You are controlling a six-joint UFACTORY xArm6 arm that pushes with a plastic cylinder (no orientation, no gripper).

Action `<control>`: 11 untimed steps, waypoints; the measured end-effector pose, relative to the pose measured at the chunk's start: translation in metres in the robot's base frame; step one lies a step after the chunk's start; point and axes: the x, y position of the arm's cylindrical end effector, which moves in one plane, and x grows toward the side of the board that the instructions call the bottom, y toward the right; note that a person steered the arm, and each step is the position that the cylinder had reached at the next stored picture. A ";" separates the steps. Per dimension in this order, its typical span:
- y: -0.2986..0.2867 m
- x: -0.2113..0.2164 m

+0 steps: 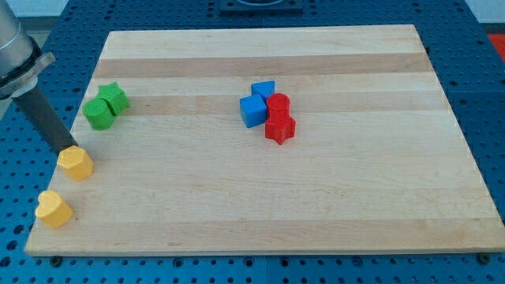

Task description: Slide the yellow hexagon to the top right side of the yellow heart

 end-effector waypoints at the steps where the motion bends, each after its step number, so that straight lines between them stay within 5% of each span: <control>1: 0.004 0.000; 11: 0.030 0.035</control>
